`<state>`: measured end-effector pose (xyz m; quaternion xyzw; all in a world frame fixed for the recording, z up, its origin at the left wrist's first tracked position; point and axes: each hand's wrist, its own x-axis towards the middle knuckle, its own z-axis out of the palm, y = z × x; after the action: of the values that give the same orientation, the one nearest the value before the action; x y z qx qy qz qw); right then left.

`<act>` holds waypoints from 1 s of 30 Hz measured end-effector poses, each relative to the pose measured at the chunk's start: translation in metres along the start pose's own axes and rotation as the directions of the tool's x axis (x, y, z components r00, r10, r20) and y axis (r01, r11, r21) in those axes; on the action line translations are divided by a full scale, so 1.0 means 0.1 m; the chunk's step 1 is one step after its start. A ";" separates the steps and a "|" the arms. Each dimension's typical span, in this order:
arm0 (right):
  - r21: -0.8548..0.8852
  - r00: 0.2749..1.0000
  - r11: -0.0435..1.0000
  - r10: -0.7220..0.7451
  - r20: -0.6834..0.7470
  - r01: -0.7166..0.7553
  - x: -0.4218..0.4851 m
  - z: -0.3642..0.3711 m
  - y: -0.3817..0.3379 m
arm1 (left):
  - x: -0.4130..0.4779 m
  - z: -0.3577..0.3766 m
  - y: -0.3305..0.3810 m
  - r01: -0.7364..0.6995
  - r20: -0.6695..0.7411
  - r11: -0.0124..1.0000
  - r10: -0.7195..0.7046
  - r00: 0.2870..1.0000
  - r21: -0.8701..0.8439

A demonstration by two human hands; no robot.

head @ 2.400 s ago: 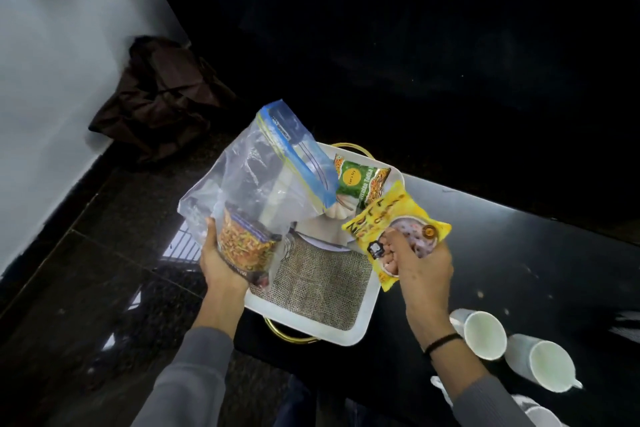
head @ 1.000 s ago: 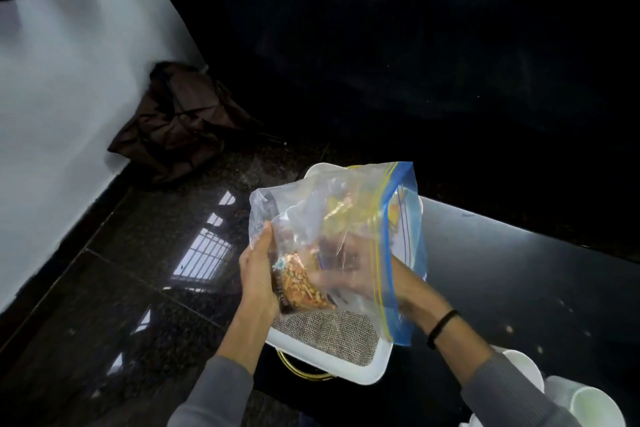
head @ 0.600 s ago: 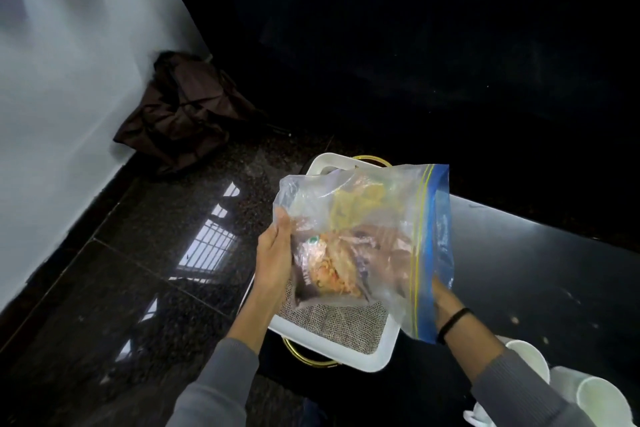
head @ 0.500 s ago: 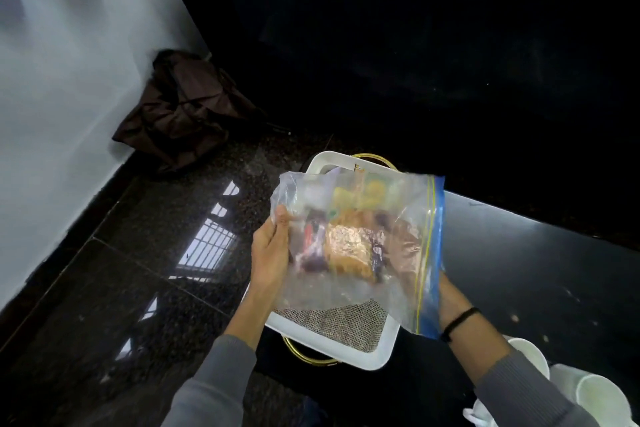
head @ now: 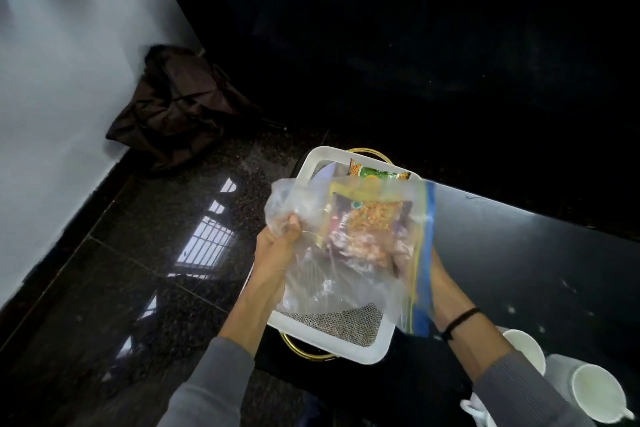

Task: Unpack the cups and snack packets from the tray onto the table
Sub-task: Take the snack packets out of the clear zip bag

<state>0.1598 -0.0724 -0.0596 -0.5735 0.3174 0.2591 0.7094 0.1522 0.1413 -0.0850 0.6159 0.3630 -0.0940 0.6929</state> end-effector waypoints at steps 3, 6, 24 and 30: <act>-0.058 0.989 0.987 -0.149 -0.024 0.148 0.05 0.01 -0.08 | 0.03 -0.04 0.01 0.045 -0.168 0.998 -0.050 0.984 -0.037; -0.069 0.973 0.973 -0.224 -0.050 0.220 0.06 -0.15 -0.05 | 0.07 -0.09 -0.01 0.042 -0.233 0.993 -0.067 0.970 -0.110; -0.119 0.907 0.954 -0.297 -0.298 0.274 -0.02 -0.13 0.56 | 0.30 -0.39 -0.01 0.002 -0.484 0.954 -0.154 0.861 -0.301; -0.221 0.999 0.974 -0.042 -0.004 0.040 0.01 -0.11 0.69 | 0.30 -0.42 0.03 0.040 -0.483 0.953 -0.188 0.855 -0.301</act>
<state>0.1082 -0.0684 -0.1065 -0.6563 0.2777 0.2757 0.6451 0.1594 0.1902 -0.1004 0.4915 0.5778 0.0821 0.6464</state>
